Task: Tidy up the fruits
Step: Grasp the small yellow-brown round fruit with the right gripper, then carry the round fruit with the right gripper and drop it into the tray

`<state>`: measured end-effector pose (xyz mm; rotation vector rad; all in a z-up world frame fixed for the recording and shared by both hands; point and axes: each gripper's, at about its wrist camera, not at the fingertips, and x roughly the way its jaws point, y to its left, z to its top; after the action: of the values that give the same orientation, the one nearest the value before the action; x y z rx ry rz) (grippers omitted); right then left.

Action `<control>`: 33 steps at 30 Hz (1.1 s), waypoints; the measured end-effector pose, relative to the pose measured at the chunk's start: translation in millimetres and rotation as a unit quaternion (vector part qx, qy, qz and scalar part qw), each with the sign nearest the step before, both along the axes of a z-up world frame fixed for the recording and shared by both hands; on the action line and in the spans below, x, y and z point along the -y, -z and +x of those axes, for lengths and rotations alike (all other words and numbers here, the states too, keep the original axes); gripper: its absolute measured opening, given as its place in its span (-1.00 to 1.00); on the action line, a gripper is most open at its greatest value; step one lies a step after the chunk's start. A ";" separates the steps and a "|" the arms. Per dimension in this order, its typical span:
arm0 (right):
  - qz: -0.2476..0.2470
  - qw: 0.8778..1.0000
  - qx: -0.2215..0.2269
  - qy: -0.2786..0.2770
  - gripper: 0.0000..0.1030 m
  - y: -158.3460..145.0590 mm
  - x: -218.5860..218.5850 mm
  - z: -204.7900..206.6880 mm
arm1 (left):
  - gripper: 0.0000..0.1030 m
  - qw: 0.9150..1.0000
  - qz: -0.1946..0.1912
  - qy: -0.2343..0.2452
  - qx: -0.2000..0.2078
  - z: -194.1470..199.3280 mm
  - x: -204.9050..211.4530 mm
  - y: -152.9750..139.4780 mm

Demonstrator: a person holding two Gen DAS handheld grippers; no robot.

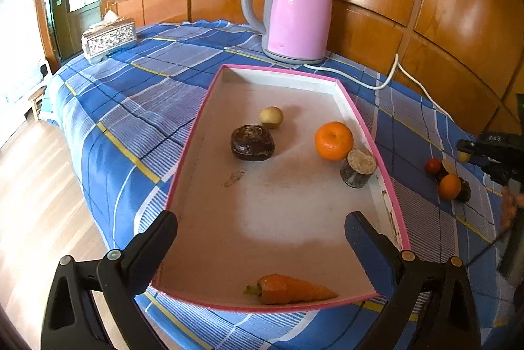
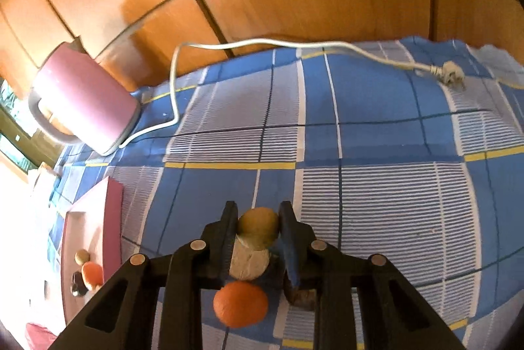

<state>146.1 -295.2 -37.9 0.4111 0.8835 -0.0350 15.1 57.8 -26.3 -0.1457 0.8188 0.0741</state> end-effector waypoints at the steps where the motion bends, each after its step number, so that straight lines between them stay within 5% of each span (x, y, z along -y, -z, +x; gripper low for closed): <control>1: -0.004 1.000 0.005 -0.002 -0.50 -2.5 -1.8 -3.6 | 0.99 1.000 0.001 -0.005 0.000 -0.9 -1.5 -0.7; 16: -0.003 0.995 0.036 -0.096 -0.50 -13.8 -50.7 -54.5 | 0.99 1.000 -0.009 -0.027 0.007 -8.5 -10.7 -8.5; 33: 0.081 0.960 0.024 -0.268 -0.48 -16.4 -177.7 -58.1 | 0.99 0.996 -0.017 -0.084 0.000 -2.0 -44.6 -4.4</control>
<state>88.0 -117.5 -21.5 0.3109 0.9287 0.5478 13.1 102.4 -21.9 -0.2461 0.8071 0.2177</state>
